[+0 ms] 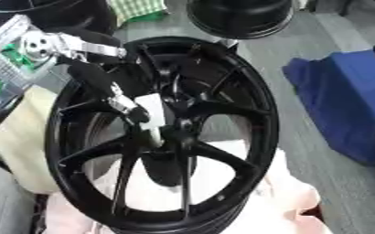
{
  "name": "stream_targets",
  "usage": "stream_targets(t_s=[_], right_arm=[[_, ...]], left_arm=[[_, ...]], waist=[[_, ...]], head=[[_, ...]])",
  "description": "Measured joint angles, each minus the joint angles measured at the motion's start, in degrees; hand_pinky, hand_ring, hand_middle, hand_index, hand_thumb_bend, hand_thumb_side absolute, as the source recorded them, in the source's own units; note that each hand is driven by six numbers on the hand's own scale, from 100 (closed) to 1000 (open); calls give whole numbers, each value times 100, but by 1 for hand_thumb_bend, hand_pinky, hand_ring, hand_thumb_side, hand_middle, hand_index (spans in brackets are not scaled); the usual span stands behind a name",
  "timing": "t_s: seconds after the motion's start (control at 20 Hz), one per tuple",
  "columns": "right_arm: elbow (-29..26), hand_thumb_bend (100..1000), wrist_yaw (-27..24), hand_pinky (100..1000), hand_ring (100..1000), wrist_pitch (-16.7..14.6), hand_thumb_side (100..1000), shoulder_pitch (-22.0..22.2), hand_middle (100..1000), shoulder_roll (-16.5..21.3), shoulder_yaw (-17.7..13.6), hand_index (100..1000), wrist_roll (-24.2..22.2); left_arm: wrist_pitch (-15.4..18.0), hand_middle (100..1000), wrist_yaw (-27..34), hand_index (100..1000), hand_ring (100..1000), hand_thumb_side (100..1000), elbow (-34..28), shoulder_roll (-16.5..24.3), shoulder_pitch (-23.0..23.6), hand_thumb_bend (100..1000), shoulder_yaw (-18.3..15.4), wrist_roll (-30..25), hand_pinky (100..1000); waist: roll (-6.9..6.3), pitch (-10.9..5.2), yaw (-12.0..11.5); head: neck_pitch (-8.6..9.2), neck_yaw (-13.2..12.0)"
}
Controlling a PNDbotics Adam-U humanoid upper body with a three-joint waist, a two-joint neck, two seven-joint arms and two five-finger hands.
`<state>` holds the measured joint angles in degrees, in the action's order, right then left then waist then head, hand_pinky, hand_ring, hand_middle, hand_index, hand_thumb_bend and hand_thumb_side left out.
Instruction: Pull the pin out of the wheel hub.
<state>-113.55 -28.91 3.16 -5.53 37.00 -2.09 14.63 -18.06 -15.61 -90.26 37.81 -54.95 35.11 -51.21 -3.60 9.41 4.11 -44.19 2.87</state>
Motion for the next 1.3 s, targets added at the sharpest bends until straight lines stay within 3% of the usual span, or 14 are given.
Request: stream_targets(t_s=[0.35,0.75,0.95,1.3], right_arm=[[0,292,0,814,670,25,459,-12,588,-18,5,566,17],[0,287,0,816,670,46,464,-28,589,-52,31,566,33],[0,280,0,816,671,67,464,-27,589,-77,33,566,46],[0,287,0,817,671,100,468,-28,589,-104,36,565,48]], left_arm=[[-49,732,2,843,848,620,15,-50,1,767,67,25,965],[-71,748,-9,862,852,608,-21,-99,-1,768,138,46,967],[-63,787,-10,864,862,569,-65,-105,-33,768,173,38,967],[-32,731,-226,830,814,523,-148,-157,-100,722,207,13,942]], waist=[[-9,44,6],[-8,67,9],[-10,71,8],[-14,83,14]], head=[[0,3],[0,137],[0,175],[-1,176]])
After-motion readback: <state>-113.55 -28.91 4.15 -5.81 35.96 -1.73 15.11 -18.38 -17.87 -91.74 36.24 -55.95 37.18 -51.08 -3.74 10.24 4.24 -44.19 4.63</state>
